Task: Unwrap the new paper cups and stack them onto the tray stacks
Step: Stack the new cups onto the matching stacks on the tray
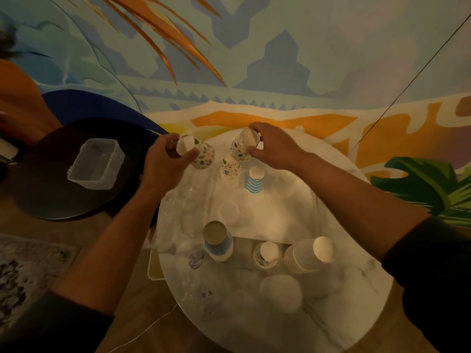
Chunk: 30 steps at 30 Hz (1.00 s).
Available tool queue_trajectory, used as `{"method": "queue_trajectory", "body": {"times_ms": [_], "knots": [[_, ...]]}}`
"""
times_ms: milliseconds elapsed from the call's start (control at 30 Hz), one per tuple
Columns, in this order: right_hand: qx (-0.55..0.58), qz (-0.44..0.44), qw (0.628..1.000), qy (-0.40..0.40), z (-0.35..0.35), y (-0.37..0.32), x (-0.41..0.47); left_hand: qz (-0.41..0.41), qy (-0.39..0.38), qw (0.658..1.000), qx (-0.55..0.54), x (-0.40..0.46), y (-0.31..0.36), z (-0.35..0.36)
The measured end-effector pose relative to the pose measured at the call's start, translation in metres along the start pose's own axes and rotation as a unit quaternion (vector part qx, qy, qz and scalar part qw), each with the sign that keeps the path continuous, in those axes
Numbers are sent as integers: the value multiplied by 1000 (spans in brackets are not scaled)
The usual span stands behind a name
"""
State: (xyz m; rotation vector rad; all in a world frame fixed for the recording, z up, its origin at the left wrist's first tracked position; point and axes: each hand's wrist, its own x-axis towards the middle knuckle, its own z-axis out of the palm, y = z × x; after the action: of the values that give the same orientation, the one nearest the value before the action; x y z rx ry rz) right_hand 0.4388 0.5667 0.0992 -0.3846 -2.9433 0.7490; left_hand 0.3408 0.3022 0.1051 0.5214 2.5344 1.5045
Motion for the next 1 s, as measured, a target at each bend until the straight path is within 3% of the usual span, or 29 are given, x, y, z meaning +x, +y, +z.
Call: {"method": "queue_trajectory", "body": {"times_ms": [300, 600, 1000], "knots": [[-43, 15, 996, -76, 56, -7, 31, -25, -3, 1000, -12, 56, -26, 23], [-25, 60, 991, -113, 87, -2, 35, -12, -53, 999, -6, 62, -25, 59], [-50, 73, 987, -132, 72, 29, 14, 36, -131, 986, 95, 64, -37, 111]]}}
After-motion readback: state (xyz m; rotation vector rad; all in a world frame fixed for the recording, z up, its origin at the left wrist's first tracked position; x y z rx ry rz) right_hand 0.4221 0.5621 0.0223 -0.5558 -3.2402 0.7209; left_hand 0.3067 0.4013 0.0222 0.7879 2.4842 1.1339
